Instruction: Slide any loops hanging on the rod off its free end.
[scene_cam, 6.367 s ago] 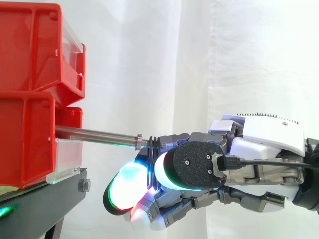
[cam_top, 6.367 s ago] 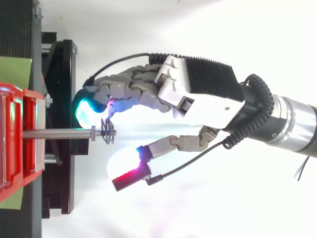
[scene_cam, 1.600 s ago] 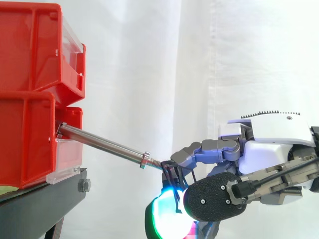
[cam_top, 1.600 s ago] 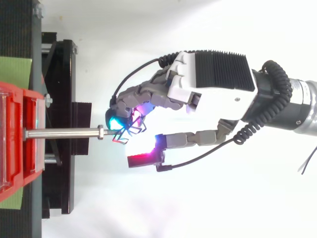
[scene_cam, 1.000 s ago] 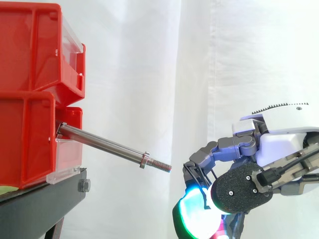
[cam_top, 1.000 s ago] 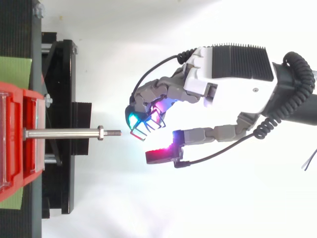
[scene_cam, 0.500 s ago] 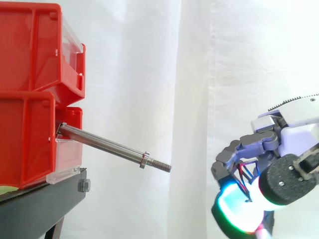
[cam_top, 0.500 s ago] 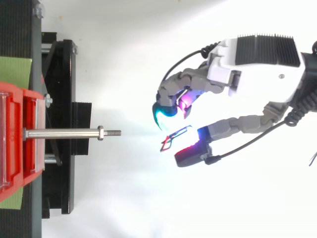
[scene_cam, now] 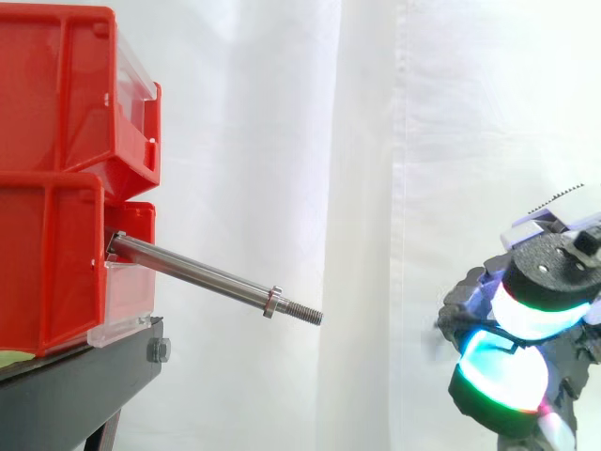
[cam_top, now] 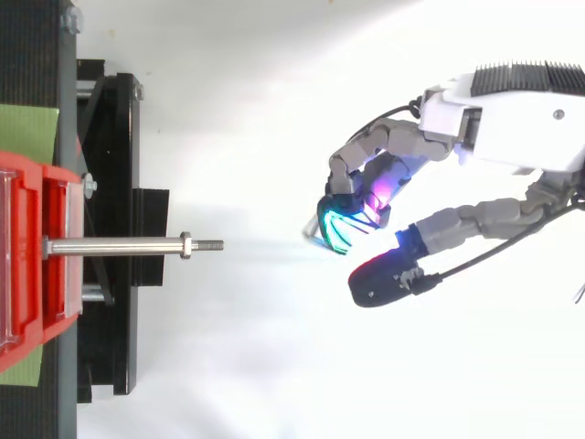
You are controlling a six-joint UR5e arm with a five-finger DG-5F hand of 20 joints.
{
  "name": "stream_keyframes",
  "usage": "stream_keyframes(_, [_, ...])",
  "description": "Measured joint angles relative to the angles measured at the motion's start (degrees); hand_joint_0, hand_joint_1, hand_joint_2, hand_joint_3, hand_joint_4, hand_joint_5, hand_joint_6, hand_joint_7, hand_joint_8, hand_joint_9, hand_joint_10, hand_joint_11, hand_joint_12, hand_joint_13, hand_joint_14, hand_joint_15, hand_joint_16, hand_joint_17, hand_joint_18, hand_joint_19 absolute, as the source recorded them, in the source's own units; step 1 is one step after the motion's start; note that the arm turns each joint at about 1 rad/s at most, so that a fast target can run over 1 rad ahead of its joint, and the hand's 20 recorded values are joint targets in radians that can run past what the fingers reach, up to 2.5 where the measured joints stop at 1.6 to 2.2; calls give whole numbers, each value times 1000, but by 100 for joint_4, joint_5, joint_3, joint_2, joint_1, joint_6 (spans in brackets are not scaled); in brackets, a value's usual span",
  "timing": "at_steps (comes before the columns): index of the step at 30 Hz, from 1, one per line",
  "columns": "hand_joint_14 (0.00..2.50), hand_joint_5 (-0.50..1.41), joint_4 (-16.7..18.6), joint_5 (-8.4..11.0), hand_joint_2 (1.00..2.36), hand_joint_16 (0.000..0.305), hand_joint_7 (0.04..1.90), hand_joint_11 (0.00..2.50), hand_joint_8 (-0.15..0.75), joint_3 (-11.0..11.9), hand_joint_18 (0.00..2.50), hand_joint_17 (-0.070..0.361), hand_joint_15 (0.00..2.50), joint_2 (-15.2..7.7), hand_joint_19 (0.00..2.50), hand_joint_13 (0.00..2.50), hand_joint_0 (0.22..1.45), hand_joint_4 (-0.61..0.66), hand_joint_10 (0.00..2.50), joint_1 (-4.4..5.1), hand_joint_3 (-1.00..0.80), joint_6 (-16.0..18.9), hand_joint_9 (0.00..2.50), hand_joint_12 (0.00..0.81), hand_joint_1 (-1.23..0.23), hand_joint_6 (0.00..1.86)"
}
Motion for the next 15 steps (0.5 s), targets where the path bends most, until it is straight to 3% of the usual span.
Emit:
stream_keyframes(4, [17, -113, -322, 1, 1018, 51, 1082, 562, 278, 122, 740, 114, 416, -1, 454, 720, 572, 13, 22, 4, -238, 156, 971, 359, -485, 904])
stream_keyframes(10, [16, -141, -548, 5, 1017, 59, 1006, 574, 307, 277, 811, 132, 400, 0, 394, 747, 581, 23, 21, 3, -28, 263, 940, 396, -717, 921])
stream_keyframes(13, [16, -156, -640, 8, 1019, 55, 977, 618, 293, 361, 774, 124, 403, -1, 397, 727, 601, -23, 23, 0, -66, 360, 923, 376, -752, 930])
stream_keyframes(15, [17, -161, -729, 9, 1019, 50, 1009, 678, 267, 432, 734, 112, 411, -1, 420, 710, 639, -48, 27, 0, -185, 439, 937, 351, -774, 931])
